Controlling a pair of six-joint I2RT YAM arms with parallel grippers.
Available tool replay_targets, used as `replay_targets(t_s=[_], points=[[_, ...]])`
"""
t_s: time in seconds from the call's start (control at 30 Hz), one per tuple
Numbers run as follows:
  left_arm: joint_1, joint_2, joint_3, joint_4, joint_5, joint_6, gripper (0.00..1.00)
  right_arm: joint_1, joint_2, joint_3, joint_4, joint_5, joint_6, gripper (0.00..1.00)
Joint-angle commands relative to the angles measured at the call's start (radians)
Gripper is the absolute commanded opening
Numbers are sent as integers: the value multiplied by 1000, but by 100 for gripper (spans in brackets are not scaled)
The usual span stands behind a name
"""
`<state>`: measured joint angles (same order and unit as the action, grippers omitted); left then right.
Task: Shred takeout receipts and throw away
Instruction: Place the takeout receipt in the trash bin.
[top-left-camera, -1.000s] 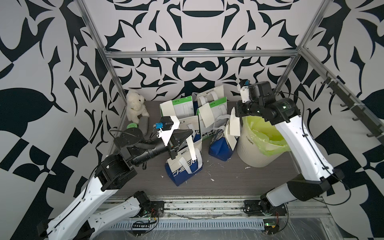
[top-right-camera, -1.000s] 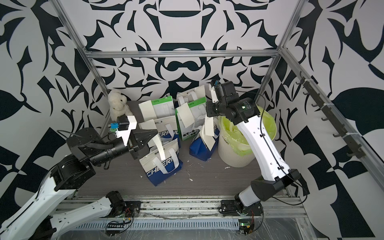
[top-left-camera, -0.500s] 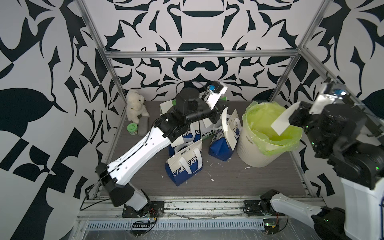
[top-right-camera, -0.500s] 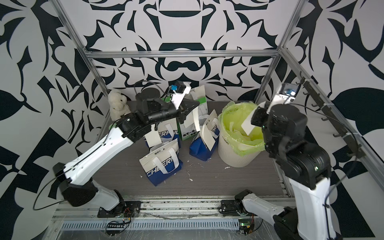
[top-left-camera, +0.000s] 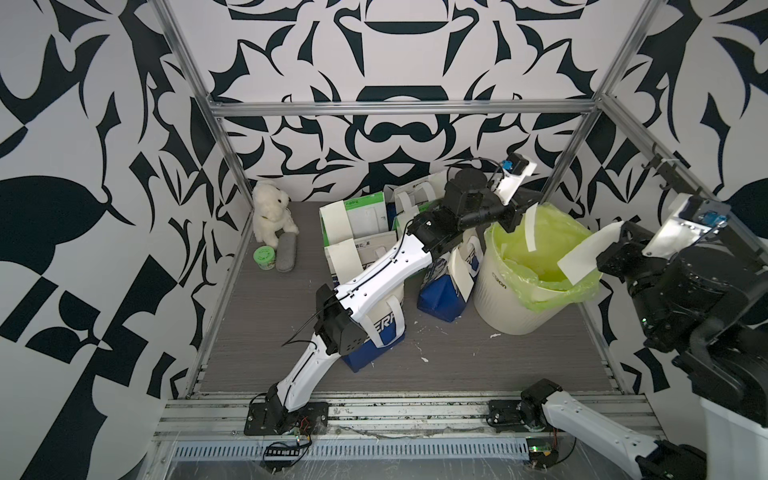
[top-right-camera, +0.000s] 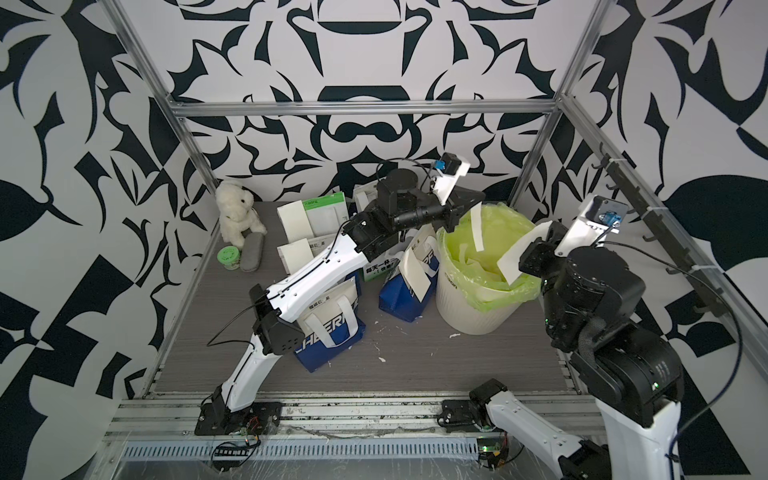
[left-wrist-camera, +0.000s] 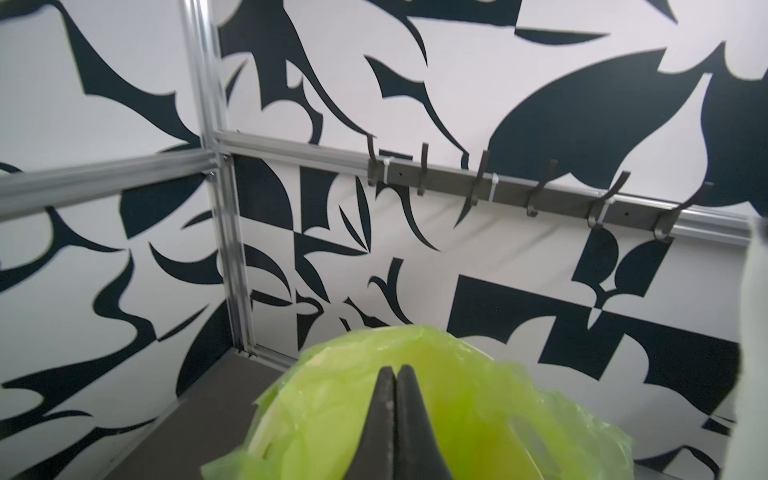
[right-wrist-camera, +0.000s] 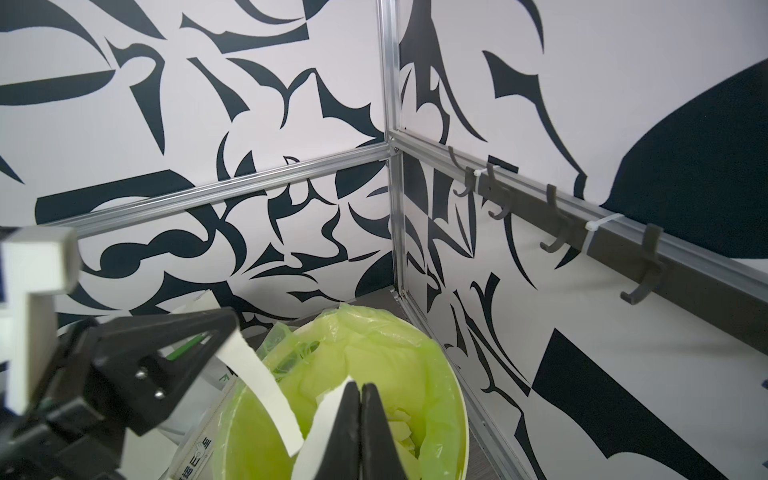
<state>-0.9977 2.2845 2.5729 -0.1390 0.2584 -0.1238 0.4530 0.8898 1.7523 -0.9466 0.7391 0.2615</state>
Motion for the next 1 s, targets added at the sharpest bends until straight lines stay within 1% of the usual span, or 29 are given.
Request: replay_targets(t_s=[0.0, 0.03, 0.07, 0.1, 0.13, 0.17, 0.2, 0.23, 0.43, 0.6, 0.67, 0.73, 0.77, 0.83, 0.97], points=[[-2, 4, -21, -30, -15, 3, 11, 0, 1, 22, 13, -39, -14, 0], [-2, 1, -38, -35, -19, 4, 27, 0, 4, 23, 10, -45, -14, 0], [-2, 0, -48, -46, -22, 11, 48, 0, 2, 23, 8, -51, -14, 0], [-2, 0, -46, -67, -18, 18, 60, 0, 1, 23, 6, -61, -12, 0], [-1, 0, -43, -84, -13, 24, 69, 0, 3, 21, 4, -68, -10, 0], [-2, -3, -43, -99, -8, 28, 81, 0, 3, 18, 4, -80, -8, 0], [-1, -6, -46, -111, -4, 34, 96, 0, 6, 16, 2, -92, -4, 0], [-1, -9, -46, -121, 1, 40, 100, 0, 8, 15, 1, -102, -1, 0], [-2, -60, -85, -168, 2, 81, 99, 0, 18, 11, -10, -159, 31, 0], [3, -170, -214, -181, -9, 119, 99, 0, 18, 5, -9, -240, 57, 0], [10, -234, -289, -186, 0, 123, 100, 1, 21, 2, 2, -302, 51, 0], [31, -326, -422, -133, 49, 100, 99, 0, 16, -18, 37, -387, 44, 0], [48, -390, -517, -71, 88, 74, 100, 0, 10, -35, 68, -447, 39, 0], [90, -527, -727, 95, 161, -12, 100, 0, 2, -71, 140, -586, 36, 0], [175, -771, -1099, 442, 276, -209, 99, 0, 5, -144, 272, -745, 64, 0]])
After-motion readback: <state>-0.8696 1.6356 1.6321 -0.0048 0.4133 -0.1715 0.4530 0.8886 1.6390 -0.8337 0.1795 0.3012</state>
